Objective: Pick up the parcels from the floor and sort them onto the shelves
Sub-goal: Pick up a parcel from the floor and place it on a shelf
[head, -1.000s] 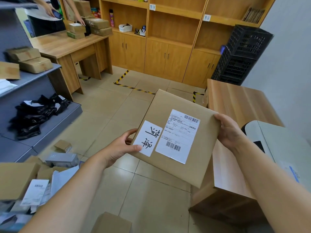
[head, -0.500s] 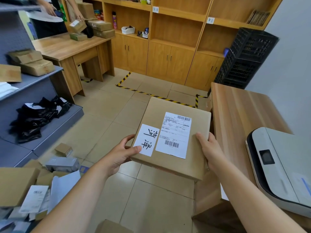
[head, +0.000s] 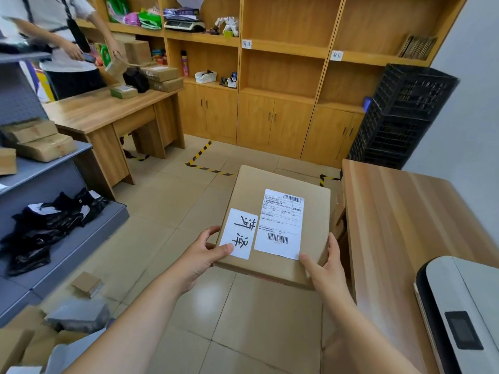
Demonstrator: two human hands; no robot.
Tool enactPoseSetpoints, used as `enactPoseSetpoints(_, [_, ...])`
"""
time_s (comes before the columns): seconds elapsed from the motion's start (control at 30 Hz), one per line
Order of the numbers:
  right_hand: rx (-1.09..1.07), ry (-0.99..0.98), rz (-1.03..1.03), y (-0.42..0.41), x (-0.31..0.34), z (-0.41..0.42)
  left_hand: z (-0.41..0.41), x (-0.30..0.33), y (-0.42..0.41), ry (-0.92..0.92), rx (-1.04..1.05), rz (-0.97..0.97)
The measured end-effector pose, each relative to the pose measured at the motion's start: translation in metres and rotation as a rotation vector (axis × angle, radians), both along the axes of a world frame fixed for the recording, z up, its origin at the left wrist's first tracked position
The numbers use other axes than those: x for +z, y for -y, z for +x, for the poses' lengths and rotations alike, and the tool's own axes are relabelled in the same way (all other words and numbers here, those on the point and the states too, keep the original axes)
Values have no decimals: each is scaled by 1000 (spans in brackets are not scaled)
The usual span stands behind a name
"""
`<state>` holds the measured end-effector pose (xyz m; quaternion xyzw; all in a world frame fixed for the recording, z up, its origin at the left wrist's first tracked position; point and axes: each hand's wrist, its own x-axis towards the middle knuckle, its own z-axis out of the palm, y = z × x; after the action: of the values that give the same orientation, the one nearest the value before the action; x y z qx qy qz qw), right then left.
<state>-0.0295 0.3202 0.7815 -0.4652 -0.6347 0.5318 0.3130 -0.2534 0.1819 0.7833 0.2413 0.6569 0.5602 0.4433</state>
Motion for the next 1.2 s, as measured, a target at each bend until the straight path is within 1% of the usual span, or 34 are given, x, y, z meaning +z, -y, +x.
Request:
enactPoseSetpoints(0.2, [11,8,-31,-103,4,-16,-14,11,-101,-78,6,-24])
enactPoseSetpoints(0.33, [63,25,-24,-152,4,-34,-27,13,-145,-92,13,-9])
enactPoseSetpoints(0.5, [51,35,0,-202,8,-76,-62,20,-197,-119,14,26])
enactPoseSetpoints(0.7, [40,22,25,-269,12,-145,-136,14,-272,-159,33,42])
enactPoseSetpoints(0.8, [22,39,68,-305,16,-193,-185,15,-311,-175,32,54])
enactPoseSetpoints(1.0, [-17,75,88,-368,25,-291,-285,31,-386,-212,22,88])
enactPoseSetpoints(1.2, [-52,94,70,-433,31,-343,-352,36,-468,-226,-25,94])
